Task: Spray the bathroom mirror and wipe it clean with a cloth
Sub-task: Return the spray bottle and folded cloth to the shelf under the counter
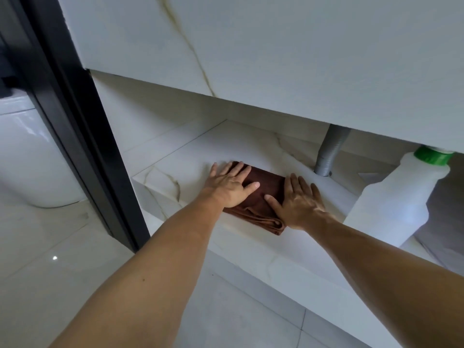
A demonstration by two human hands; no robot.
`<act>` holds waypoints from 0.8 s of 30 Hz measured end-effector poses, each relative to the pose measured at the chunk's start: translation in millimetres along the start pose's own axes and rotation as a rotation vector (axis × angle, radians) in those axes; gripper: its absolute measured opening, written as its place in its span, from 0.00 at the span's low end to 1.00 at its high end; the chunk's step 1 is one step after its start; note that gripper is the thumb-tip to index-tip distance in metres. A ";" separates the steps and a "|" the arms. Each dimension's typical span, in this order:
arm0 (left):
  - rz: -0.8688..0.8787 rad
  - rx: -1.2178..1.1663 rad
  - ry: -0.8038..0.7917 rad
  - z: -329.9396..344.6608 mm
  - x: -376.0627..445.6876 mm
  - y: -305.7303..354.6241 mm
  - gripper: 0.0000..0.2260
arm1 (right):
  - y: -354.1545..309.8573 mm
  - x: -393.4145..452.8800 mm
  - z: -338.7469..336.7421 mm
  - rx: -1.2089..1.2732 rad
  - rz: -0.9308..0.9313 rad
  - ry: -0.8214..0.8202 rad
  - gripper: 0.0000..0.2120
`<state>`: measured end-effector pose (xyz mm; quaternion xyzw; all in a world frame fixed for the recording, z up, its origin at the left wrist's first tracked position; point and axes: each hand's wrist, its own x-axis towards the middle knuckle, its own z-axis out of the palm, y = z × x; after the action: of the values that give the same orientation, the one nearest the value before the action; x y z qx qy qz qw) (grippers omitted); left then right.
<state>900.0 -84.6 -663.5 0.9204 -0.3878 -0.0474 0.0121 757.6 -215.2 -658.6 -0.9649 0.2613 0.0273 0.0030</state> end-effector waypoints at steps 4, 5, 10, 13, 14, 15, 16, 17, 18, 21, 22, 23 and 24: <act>0.014 0.013 -0.002 -2.4 -1.0 -5.7 0.31 | 3.6 -8.2 -0.4 -0.020 -0.009 -0.010 0.44; 0.002 0.014 -0.008 -2.8 -1.3 -9.1 0.31 | 4.3 -9.8 -0.2 -0.026 -0.003 -0.013 0.44; -0.069 0.031 0.043 -8.5 -8.0 -5.5 0.29 | -3.6 -23.1 -6.2 -0.015 0.007 0.001 0.37; 0.029 -0.071 0.113 -3.9 -18.9 15.2 0.27 | -14.8 -33.1 -2.0 0.038 -0.056 0.042 0.36; 0.058 -0.076 0.100 0.8 -24.2 17.2 0.27 | -16.8 -37.4 2.2 0.058 -0.069 0.024 0.37; 0.070 -0.059 0.089 6.1 -29.1 15.0 0.27 | -17.0 -41.5 7.3 0.071 -0.073 0.008 0.38; 0.067 -0.036 0.076 8.8 -32.6 10.5 0.27 | -15.4 -44.9 10.6 0.079 -0.068 -0.004 0.38; 0.063 -0.025 0.067 9.4 -34.4 4.4 0.28 | -13.5 -47.2 12.2 0.089 -0.065 -0.015 0.39; 0.053 -0.012 0.046 8.1 -37.3 -1.4 0.28 | -11.9 -49.6 11.8 0.079 -0.066 -0.024 0.39; 0.015 0.003 0.020 3.2 -42.9 -4.9 0.28 | -9.3 -54.8 6.7 0.057 -0.067 -0.044 0.40; -0.003 0.009 0.017 2.1 -44.9 -4.4 0.29 | -9.5 -56.2 4.6 0.058 -0.066 -0.049 0.40; -0.019 0.016 0.016 1.2 -47.7 -4.2 0.29 | -9.2 -58.1 3.1 0.055 -0.064 -0.058 0.40; -0.035 0.022 0.015 -0.7 -51.6 -4.7 0.29 | -8.9 -60.5 0.2 0.050 -0.051 -0.072 0.40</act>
<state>867.6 -44.4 -659.0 0.9276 -0.3719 -0.0362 0.0040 709.8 -177.1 -655.6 -0.9693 0.2367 0.0553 0.0371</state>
